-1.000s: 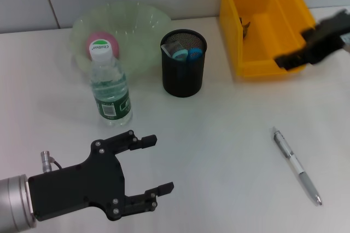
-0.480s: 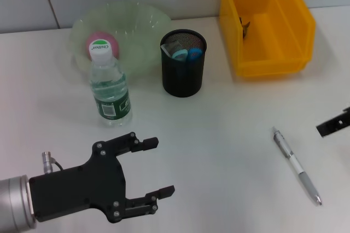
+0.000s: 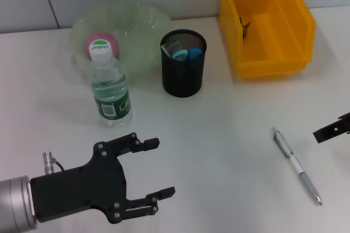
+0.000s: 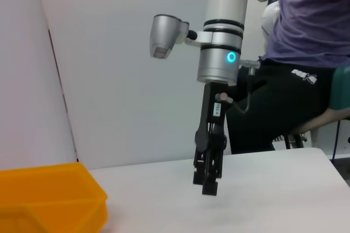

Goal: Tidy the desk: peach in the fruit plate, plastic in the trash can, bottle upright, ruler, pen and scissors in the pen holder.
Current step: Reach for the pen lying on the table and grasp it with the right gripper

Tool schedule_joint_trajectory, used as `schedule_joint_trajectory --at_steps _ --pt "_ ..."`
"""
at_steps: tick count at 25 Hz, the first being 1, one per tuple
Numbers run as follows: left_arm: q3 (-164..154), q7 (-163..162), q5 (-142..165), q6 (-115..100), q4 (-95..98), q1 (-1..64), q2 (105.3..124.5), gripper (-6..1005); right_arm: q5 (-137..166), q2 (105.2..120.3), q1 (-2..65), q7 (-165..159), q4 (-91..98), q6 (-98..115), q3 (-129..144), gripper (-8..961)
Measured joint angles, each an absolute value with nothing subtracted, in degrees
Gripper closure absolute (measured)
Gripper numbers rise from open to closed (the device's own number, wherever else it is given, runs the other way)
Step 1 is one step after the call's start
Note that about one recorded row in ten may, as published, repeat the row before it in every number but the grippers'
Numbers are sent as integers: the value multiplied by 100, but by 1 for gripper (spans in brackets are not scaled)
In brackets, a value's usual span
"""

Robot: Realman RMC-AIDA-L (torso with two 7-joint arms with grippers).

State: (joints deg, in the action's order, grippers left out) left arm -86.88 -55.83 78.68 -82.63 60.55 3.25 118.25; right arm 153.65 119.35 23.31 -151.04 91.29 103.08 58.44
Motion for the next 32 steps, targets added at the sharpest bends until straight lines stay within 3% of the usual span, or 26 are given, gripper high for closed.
schedule_joint_trajectory --at_steps 32 --pt "-8643 -5067 7830 -8413 5811 262 11832 217 15722 11936 2891 -16124 7858 9433 7205 179"
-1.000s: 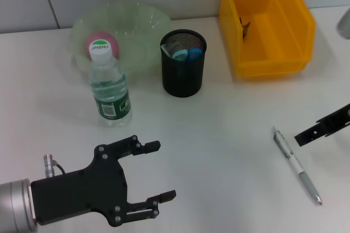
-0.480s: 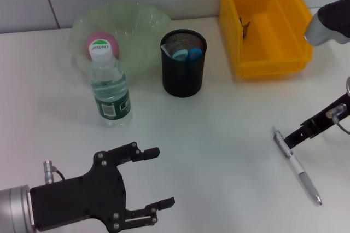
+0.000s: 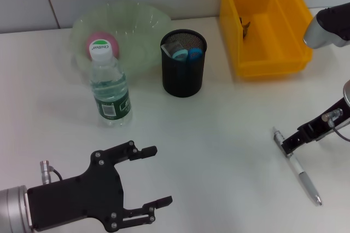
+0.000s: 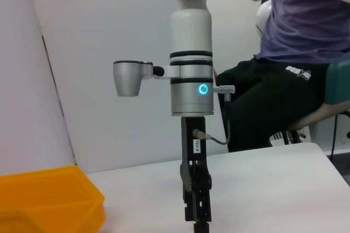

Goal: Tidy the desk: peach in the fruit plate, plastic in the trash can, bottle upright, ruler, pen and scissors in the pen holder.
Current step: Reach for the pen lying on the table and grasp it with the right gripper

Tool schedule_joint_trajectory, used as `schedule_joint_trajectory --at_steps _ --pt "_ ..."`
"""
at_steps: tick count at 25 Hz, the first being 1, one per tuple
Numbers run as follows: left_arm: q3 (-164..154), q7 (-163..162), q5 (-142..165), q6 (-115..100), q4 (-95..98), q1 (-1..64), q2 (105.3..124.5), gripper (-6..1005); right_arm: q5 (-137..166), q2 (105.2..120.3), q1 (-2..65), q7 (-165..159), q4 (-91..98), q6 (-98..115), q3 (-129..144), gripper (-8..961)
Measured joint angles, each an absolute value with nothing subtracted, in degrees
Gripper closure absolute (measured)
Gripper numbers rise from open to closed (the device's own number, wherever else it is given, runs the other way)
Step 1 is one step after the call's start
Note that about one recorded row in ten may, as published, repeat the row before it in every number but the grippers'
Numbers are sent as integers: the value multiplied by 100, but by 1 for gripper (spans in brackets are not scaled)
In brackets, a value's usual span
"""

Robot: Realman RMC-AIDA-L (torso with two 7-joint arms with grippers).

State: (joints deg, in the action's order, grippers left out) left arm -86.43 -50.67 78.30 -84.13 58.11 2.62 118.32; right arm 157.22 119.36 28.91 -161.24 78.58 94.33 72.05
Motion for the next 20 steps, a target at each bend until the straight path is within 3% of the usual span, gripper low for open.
schedule_joint_trajectory --at_steps 20 --pt "-8439 -4608 7554 -8842 5350 318 11834 217 15854 11937 3000 -16413 7843 9350 7232 193"
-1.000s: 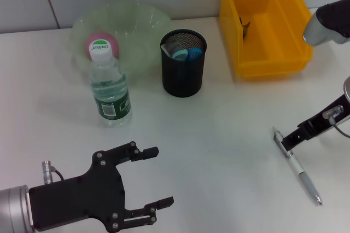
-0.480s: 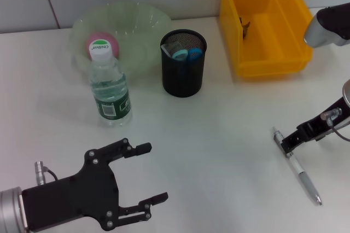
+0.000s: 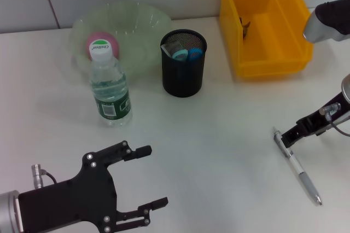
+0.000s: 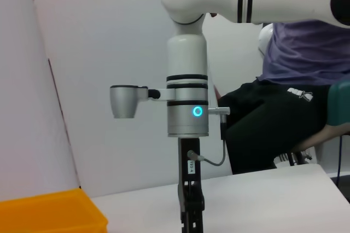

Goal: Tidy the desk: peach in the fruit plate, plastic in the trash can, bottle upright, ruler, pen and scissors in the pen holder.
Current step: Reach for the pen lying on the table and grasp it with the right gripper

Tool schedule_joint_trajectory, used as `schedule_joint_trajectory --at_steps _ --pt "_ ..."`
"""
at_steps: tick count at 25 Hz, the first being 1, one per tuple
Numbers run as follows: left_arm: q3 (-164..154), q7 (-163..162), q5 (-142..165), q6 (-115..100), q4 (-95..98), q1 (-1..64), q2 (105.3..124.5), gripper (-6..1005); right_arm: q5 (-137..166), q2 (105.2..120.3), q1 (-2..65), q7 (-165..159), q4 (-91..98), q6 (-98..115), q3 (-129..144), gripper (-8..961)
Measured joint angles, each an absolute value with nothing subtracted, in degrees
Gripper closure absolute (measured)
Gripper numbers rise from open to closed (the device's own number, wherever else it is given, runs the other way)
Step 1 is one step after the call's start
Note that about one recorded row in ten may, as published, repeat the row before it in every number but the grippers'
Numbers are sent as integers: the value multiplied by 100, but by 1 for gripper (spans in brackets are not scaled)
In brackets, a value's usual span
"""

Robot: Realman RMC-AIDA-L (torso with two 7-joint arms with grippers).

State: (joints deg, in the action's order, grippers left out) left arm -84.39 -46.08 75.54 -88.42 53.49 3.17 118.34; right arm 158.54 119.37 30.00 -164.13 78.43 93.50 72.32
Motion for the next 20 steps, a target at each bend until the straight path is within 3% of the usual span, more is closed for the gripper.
schedule_joint_trajectory --at_steps 20 --pt "-8483 -4519 7568 -8860 5310 403 11830 217 16042 11945 3333 -16673 7306 9061 7682 207"
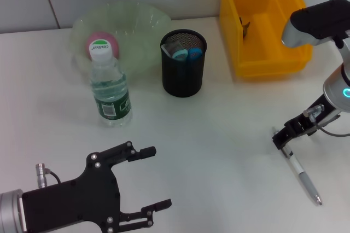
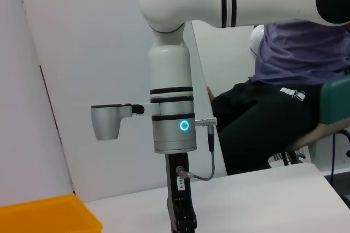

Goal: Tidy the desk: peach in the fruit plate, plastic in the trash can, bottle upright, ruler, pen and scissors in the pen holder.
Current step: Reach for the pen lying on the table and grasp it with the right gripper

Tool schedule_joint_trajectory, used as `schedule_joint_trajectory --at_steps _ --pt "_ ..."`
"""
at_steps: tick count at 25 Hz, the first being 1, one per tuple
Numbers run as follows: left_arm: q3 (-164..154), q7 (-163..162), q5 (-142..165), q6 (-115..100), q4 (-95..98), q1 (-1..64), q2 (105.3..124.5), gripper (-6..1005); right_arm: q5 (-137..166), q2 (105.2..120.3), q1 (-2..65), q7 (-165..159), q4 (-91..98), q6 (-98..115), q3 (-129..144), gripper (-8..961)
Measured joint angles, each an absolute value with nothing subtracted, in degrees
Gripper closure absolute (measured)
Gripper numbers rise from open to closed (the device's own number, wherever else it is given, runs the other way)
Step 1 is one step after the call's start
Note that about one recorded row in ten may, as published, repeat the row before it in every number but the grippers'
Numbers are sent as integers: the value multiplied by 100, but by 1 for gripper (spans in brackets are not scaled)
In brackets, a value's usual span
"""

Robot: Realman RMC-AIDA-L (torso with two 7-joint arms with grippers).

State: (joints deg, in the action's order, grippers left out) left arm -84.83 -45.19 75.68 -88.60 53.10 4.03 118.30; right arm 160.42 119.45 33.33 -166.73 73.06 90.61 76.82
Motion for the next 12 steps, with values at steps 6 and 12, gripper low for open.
schedule_joint_trajectory --at_steps 6,12 --pt "-8481 -4517 7568 -8865 5309 401 11830 217 16029 11953 3420 -16686 7175 8965 7817 211" --pt "-8488 -4458 7568 -8878 5265 398 11830 218 16026 11953 3551 -16721 6945 8926 7882 216"
